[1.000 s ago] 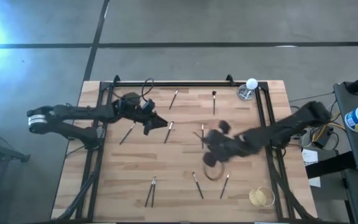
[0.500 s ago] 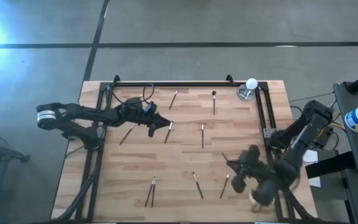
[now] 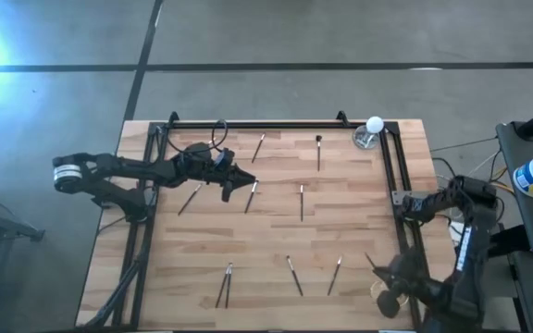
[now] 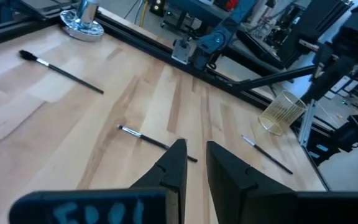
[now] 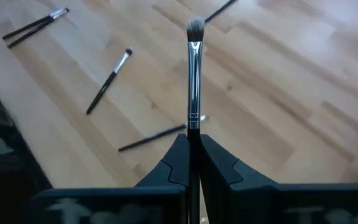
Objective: Pick & Place Makeup Brushes
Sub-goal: Put the eyeshadow brush into the makeup brush holder
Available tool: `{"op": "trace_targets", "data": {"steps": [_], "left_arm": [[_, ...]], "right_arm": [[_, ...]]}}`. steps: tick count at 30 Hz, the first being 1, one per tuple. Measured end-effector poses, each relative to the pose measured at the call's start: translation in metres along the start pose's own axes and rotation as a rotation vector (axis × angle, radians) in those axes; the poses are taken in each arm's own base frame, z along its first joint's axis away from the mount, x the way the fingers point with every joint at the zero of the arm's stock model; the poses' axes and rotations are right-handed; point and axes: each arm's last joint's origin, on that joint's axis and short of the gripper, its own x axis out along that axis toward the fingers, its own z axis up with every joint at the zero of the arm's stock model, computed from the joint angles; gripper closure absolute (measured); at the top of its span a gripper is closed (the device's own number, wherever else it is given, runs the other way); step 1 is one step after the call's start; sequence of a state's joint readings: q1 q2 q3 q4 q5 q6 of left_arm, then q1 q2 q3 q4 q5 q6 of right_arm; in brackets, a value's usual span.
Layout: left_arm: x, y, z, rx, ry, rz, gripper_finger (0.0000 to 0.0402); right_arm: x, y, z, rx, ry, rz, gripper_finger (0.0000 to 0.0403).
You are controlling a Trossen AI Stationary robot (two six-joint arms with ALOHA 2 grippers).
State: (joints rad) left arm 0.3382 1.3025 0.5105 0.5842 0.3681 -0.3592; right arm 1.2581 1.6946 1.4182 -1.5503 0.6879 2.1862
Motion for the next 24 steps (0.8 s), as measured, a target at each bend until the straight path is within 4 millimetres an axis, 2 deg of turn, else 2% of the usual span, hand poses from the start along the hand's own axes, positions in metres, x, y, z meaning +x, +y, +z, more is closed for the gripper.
{"op": "trace_targets", "data": {"steps": [4,10,24], "left_arm": [[0.0,0.0,0.0,0.0,-0.003,0.008,0.0349],[0.0,0.0,0.0,-0.008,-0.008,0.014,0.0349],[0.0,0.001,-0.002,-0.02,-0.002,0.018,0.0349]], "right_arm": [[0.008,0.003,-0.016,-0.034,0.026,-0.06,0.0392],[0.016,0.008,-0.028,-0.086,0.011,-0.093,0.0392],[0.022,0.008,-0.036,-0.115,0.05,-0.138,0.0391]]}}
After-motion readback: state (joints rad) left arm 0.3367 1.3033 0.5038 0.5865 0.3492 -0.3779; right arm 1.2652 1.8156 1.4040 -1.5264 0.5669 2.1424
